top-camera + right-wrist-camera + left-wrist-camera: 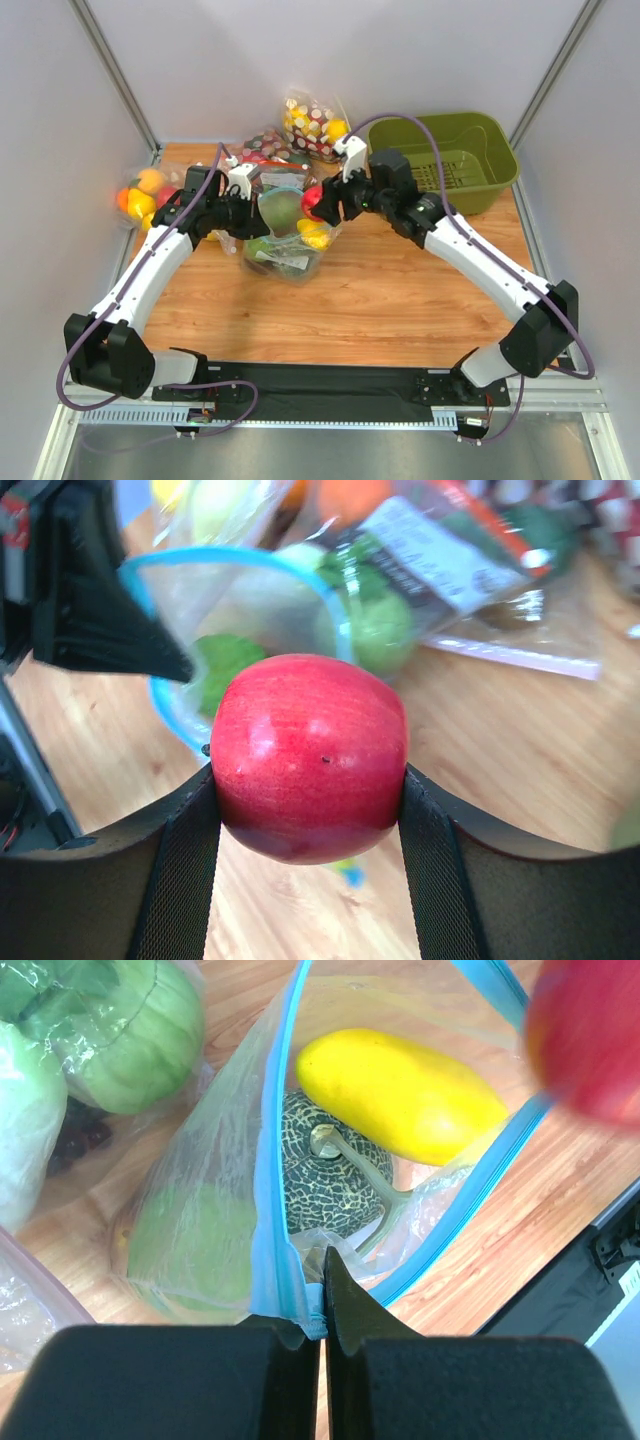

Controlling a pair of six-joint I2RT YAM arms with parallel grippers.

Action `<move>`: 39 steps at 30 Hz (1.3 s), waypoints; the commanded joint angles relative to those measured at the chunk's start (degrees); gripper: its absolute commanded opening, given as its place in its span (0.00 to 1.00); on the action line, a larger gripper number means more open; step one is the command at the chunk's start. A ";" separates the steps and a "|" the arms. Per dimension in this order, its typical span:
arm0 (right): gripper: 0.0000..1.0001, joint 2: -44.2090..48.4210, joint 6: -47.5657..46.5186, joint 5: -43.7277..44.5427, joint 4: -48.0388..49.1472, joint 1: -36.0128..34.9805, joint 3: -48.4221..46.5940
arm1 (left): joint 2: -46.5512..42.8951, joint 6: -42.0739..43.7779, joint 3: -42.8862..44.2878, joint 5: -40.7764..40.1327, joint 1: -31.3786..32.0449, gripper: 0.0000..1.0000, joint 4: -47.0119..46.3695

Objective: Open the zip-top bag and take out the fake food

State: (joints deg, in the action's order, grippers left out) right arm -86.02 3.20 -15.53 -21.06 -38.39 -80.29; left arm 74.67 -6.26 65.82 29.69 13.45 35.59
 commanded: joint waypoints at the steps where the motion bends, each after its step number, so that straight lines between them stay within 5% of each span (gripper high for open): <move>1: 0.16 3.40 1.19 0.06 0.32 5.16 -1.62 | -1.11 -0.42 -0.26 -0.07 -0.27 0.00 -1.05; 12: 0.16 -6.78 1.46 5.42 2.42 25.01 -8.74 | -1.90 -0.33 -0.52 0.72 -0.27 0.00 -1.49; 21: 0.18 -17.34 0.32 10.87 1.11 31.10 -15.94 | -1.99 -0.33 -0.61 1.33 -0.27 0.00 -1.67; 24: 0.36 -18.66 0.05 11.22 -0.30 31.19 -17.44 | -2.08 -0.42 -0.52 1.07 -0.27 0.00 -1.58; 25: 0.53 -18.75 -0.04 10.79 -0.56 31.18 -17.53 | -1.99 -0.33 -0.61 1.16 -0.27 0.00 -1.58; 27: 0.67 -18.75 -0.39 10.61 -0.74 31.27 -17.44 | -1.99 -0.33 -0.52 1.16 -0.27 0.00 -1.58; 29: 0.75 -18.57 -0.83 10.69 -1.18 31.19 -17.62 | -2.08 -0.42 -0.52 1.24 -0.27 0.00 -1.58; 39: 0.85 -12.87 -1.01 9.03 -2.93 30.92 -16.05 | -2.08 -0.59 -0.61 2.04 -0.27 0.00 -1.76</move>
State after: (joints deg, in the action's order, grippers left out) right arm -104.44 2.33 -5.54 -24.21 -7.11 -95.66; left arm 74.26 -6.28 65.30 30.46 13.45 35.24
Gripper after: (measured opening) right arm 0.850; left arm 0.006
